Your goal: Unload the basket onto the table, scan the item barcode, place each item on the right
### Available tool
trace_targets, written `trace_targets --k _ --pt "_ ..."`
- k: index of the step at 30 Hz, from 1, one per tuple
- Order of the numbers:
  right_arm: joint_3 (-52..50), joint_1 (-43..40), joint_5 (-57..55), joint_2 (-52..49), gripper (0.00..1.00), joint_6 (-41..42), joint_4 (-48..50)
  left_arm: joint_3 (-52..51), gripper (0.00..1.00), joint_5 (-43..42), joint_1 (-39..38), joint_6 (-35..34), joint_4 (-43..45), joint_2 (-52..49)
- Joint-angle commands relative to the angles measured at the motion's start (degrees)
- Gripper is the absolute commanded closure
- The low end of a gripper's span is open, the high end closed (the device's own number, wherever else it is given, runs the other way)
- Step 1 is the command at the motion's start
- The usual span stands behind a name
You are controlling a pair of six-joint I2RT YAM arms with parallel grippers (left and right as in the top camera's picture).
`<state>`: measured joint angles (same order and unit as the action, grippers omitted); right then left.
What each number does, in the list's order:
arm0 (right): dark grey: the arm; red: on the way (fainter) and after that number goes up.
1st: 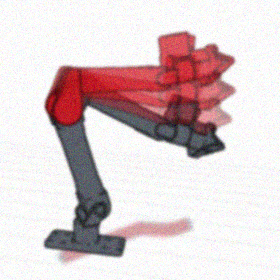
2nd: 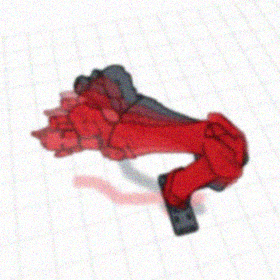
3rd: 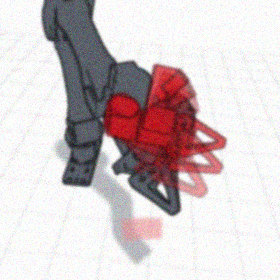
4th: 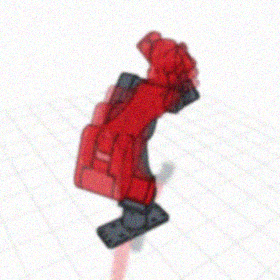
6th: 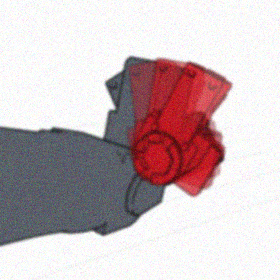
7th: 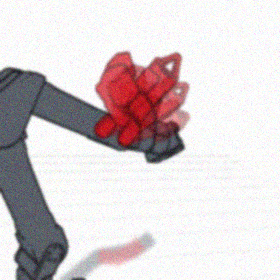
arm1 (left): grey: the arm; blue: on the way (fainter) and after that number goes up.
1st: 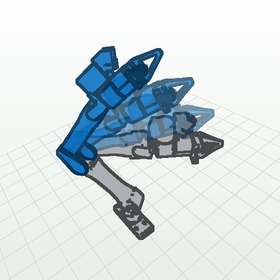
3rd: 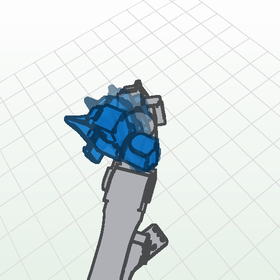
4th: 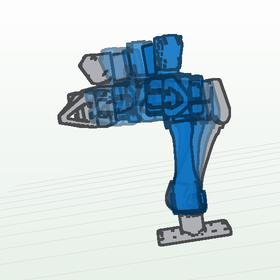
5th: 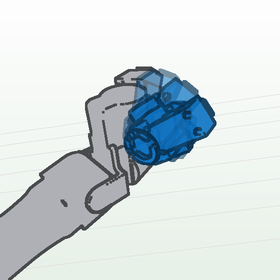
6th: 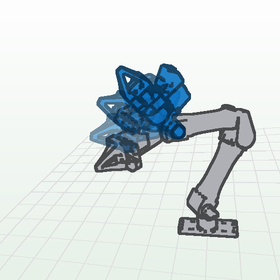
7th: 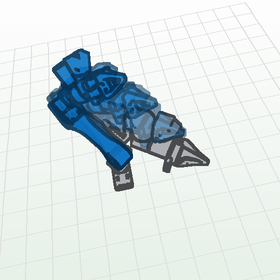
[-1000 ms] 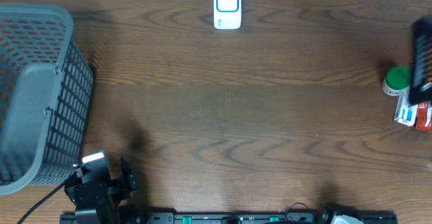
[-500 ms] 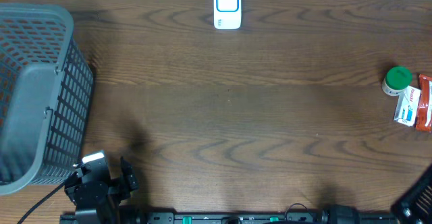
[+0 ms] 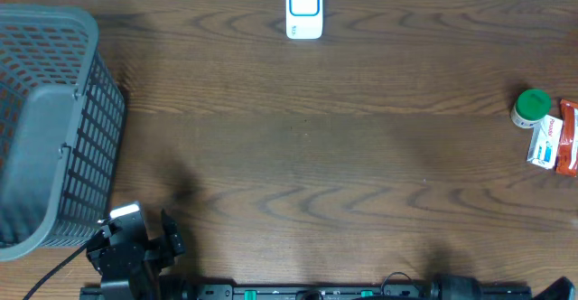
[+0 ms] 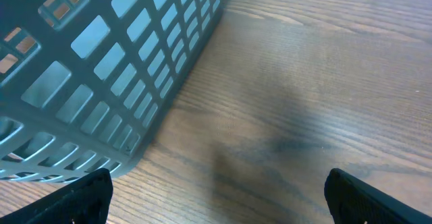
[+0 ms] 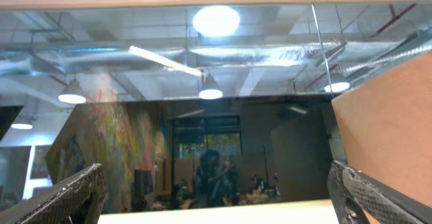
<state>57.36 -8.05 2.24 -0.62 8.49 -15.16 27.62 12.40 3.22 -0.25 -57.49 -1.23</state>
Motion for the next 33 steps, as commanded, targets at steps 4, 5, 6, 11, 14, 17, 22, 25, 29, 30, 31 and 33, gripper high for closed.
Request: trace_targets --k 4,5,6,11,14,17,22,25,29,30,31,33 --pt "0.02 0.26 -1.60 0.26 0.06 -0.63 -0.92 0.74 0.01 0.72 -0.02 -0.92 -0.07 -0.13" --pt "0.00 0.26 -1.75 0.26 0.02 -0.63 -0.92 0.74 0.02 0.72 -0.02 -0.92 -0.07 -0.13" --pt "0.00 0.26 -1.75 0.26 0.01 -0.63 -0.85 0.74 0.02 0.70 -0.02 -0.92 -0.07 -0.13" --pt "-0.11 0.26 -1.79 0.24 0.01 -0.68 -1.31 0.74 0.01 0.70 -0.02 -0.92 -0.07 -0.13" --pt "-0.11 0.28 0.52 0.24 0.01 1.29 -4.28 0.74 0.01 0.72 -0.02 -0.92 -0.04 -0.13" --pt "-0.15 0.26 1.62 0.24 0.01 1.75 -8.33 0.74 0.02 0.72 -0.02 -0.92 -0.07 -0.13" --pt "-4.15 0.22 2.91 0.24 0.01 -5.20 -10.40 0.74 0.01 0.70 -0.02 -0.92 -0.04 -0.13" --pt "-8.87 0.22 5.01 0.24 0.01 -9.16 -10.36 0.74 0.02 0.72 -0.02 -0.92 -0.07 -0.13" --pt "-18.67 0.22 8.22 0.24 0.01 -12.46 -6.86 0.74 0.02 0.72 -0.02 -0.92 -0.07 -0.13" --pt "-21.73 0.22 9.07 0.24 0.01 -12.46 -4.46 0.74 0.02 0.72 -0.02 -0.92 -0.04 -0.13" --pt "-24.92 0.24 10.12 0.24 0.01 -12.46 -1.46 0.74 0.02 0.72 -0.02 -0.92 -0.07 -0.13" --pt "-31.47 0.22 12.70 0.24 0.01 -12.44 5.88 0.74 0.02 0.70 -0.02 -0.92 -0.07 -0.13"
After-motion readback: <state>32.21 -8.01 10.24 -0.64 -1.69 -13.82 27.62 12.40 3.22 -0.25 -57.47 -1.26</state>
